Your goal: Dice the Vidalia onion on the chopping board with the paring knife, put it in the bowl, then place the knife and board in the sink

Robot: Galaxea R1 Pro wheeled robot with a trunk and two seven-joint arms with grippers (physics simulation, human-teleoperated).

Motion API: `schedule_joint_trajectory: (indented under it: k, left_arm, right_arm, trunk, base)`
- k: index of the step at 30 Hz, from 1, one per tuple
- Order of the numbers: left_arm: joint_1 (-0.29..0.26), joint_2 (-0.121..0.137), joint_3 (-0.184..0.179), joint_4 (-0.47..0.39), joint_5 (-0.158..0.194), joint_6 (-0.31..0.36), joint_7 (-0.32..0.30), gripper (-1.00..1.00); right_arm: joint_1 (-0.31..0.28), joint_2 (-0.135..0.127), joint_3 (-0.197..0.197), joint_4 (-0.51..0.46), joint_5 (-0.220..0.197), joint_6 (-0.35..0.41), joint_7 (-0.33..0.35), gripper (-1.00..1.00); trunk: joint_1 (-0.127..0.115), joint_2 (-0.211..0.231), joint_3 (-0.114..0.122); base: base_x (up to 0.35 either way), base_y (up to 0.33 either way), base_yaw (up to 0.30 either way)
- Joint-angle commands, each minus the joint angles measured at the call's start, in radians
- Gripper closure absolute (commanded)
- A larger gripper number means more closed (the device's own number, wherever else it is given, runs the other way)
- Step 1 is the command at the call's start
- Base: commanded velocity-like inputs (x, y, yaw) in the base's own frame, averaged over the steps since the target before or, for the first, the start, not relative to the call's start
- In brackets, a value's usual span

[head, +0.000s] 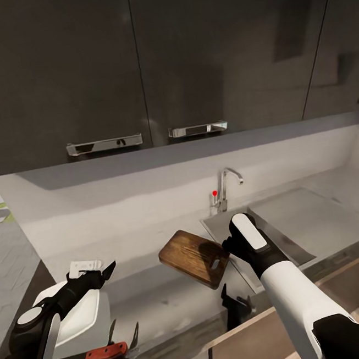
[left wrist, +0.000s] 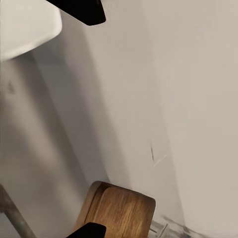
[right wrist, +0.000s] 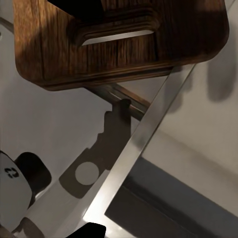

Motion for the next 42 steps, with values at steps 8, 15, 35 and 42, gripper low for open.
schedule_joint_trajectory:
  k: [8,15,35,42]
  left_arm:
    - [-0.001,0.000,0.001,-0.001,0.002,0.007,-0.005,-1.00]
    - [-0.001,0.000,0.001,-0.001,0.002,0.008,-0.005,-1.00]
    - [-0.001,0.000,0.001,-0.001,0.002,0.007,-0.005,-1.00]
    - [-0.001,0.000,0.001,-0.001,0.002,0.008,-0.005,-1.00]
  right_arm:
    - [-0.001,0.000,0.003,-0.001,-0.005,0.010,-0.007,-1.00]
    - [-0.001,0.000,0.003,-0.001,-0.005,0.010,-0.007,-1.00]
    - [-0.001,0.000,0.003,-0.001,-0.005,0.010,-0.007,-1.00]
    - [-0.001,0.000,0.003,-0.001,-0.005,0.010,-0.007,-1.00]
  trunk:
    - [0.001,-0.003,-0.015]
    - [0.001,-0.003,-0.020]
    - [0.001,-0.003,-0.022]
    - [0.001,-0.003,-0.030]
  base:
    - [0.000,0.000,0.000]
    - [0.000,0.000,0.037]
    - [0.000,0.000,0.057]
    - [0.000,0.000,0.067]
